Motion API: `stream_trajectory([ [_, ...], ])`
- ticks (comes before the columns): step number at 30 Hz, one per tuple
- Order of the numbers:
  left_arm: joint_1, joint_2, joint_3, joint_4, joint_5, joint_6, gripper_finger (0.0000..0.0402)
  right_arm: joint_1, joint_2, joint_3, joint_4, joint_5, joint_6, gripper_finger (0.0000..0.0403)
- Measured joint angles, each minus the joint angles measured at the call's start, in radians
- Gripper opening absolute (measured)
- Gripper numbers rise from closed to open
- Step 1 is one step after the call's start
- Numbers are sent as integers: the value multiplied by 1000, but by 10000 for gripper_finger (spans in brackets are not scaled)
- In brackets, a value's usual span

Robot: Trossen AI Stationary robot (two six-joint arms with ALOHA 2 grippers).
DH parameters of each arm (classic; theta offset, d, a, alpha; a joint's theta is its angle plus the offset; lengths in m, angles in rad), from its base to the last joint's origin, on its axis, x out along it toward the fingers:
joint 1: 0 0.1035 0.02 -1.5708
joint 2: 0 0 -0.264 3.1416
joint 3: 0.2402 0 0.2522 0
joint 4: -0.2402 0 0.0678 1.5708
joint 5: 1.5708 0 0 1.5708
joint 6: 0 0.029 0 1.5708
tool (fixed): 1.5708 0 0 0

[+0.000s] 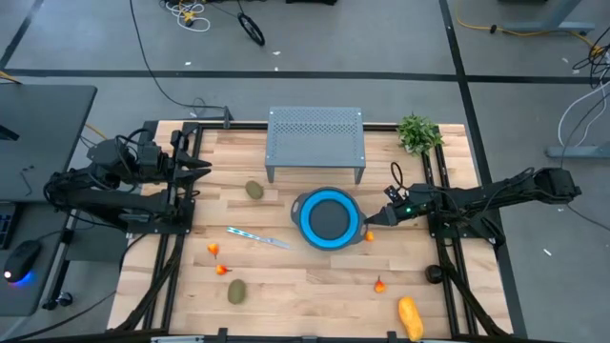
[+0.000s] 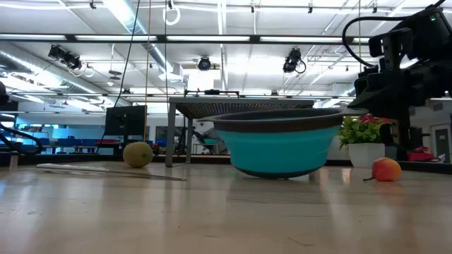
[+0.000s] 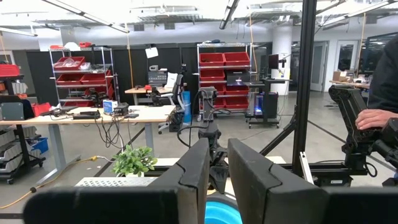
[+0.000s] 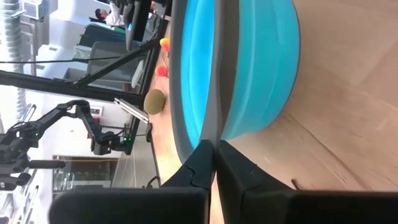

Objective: Pick & Place Fruit
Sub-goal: Put the blue bowl on the shelf

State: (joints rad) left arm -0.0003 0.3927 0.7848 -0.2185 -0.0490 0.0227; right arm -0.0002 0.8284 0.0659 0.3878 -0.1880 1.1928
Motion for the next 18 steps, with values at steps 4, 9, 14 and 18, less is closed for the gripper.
stream_trajectory([
  [4,0,0,0,0,0,0,68,0,0,0,0,-1,0,9],
  [9,0,0,0,0,0,0,68,0,0,0,1,-3,-2,8],
  [14,0,0,0,0,0,0,68,0,-10,19,17,-6,-5,8],
  [18,0,0,0,0,0,0,67,0,-18,42,13,-14,-22,7],
])
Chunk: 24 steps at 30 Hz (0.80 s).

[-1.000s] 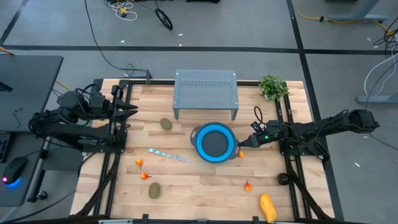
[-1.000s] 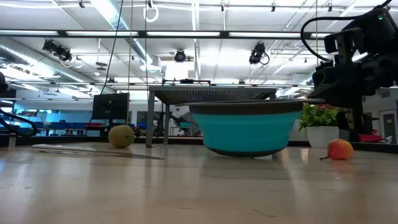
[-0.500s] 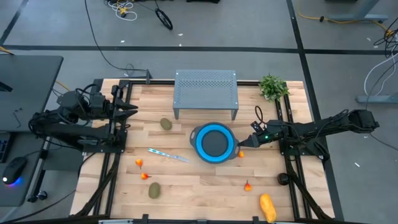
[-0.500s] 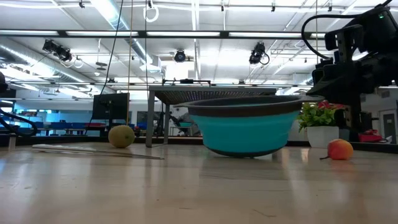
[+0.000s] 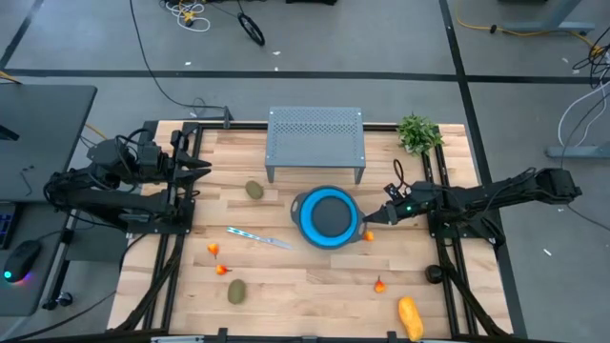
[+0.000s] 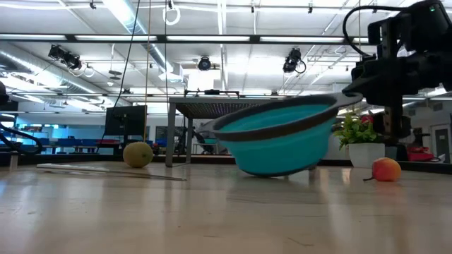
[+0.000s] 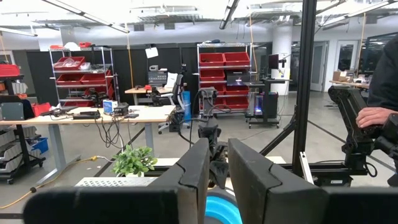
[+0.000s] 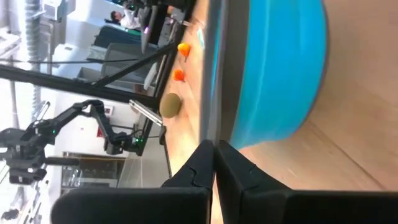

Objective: Pick & Place Fruit
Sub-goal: Put the blue bowl on the shelf

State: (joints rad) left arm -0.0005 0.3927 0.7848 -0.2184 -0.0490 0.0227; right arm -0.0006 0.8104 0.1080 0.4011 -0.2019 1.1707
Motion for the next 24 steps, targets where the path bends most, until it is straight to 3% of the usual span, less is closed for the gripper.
stream_trajectory([
  [24,0,0,0,0,0,0,68,0,0,8,0,-8,-1,3],
])
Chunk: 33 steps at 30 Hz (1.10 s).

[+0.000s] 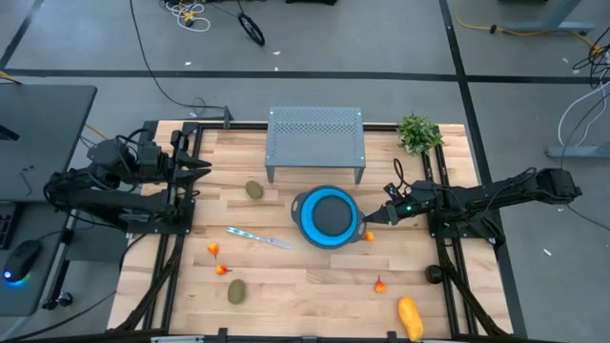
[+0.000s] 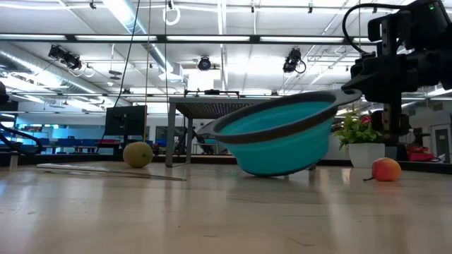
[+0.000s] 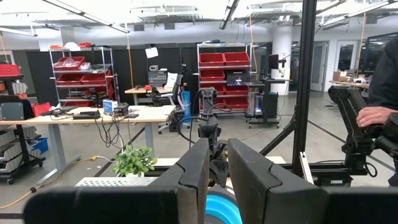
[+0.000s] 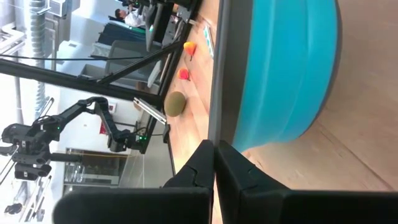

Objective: Pick & Place Fruit
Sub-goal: Put the blue bowl on the shelf

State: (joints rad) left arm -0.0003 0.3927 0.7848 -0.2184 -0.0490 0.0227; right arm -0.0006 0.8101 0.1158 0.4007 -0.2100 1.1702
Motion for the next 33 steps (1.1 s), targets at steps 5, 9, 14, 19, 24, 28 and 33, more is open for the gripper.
stream_trajectory([
  [5,0,0,0,0,0,0,68,0,0,16,0,-1,-4,2],
  [9,0,0,0,0,0,0,68,0,0,26,0,-1,-9,2],
  [14,0,0,0,0,0,0,68,0,-14,29,-1,-6,-18,1],
  [19,0,0,0,0,0,0,67,0,-39,30,36,-33,-26,1],
  [24,0,0,0,0,0,0,68,0,-54,41,30,-53,-52,1],
  [28,0,0,0,0,0,0,68,0,-67,46,46,-63,-64,1],
  [33,0,0,0,0,0,0,68,0,-82,46,109,-90,-69,0],
])
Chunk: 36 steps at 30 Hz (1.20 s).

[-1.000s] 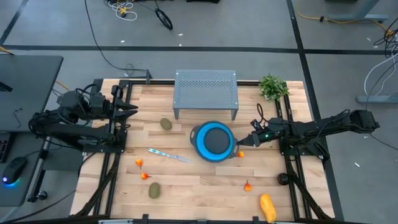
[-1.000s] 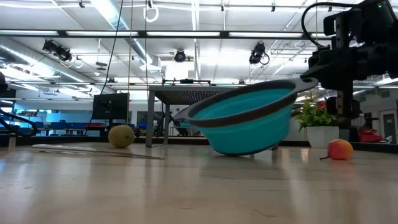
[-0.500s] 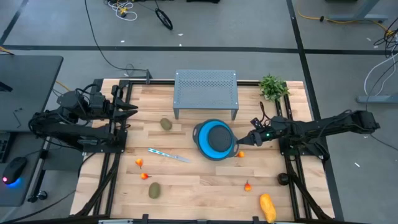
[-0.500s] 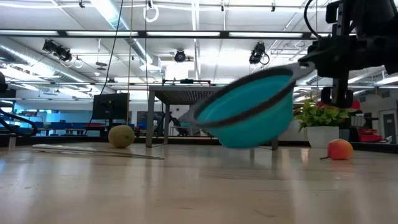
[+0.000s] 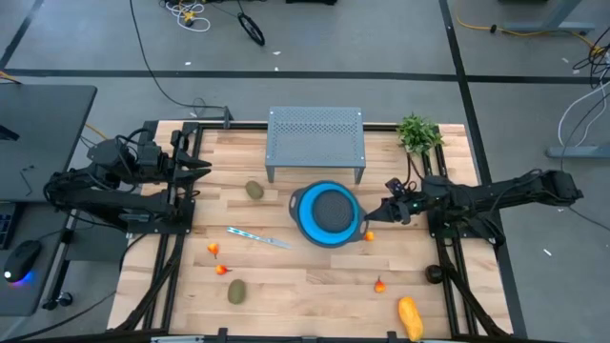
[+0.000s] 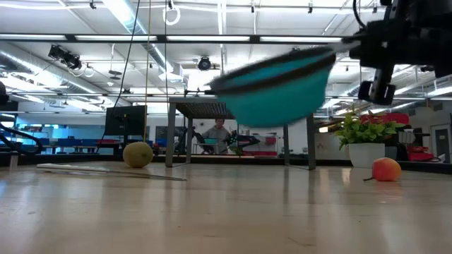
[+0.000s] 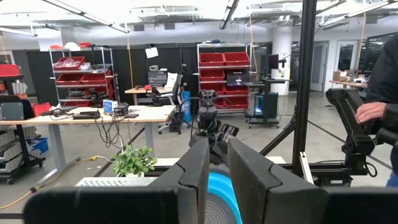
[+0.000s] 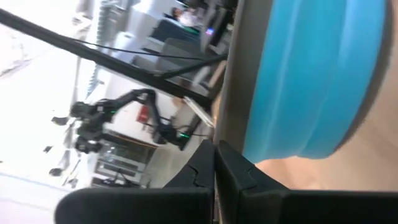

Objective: Pick & Place Fruit
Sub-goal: Put the blue bowl on the shelf

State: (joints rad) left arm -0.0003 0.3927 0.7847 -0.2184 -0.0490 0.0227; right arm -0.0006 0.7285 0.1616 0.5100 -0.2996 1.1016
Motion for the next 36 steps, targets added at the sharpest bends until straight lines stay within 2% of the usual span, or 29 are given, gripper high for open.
stream_trajectory([
  [5,0,0,0,0,0,0,68,-18,-26,0,80,-41,8,0],
  [17,0,0,0,0,0,0,68,-87,-69,4,65,-86,45,0],
  [24,0,0,0,0,0,0,68,-127,-69,101,-13,-106,51,0],
  [30,0,0,0,0,0,0,68,-177,-69,176,-12,-104,153,0],
  [36,0,0,0,0,0,0,68,-228,-69,228,-12,-105,184,0],
])
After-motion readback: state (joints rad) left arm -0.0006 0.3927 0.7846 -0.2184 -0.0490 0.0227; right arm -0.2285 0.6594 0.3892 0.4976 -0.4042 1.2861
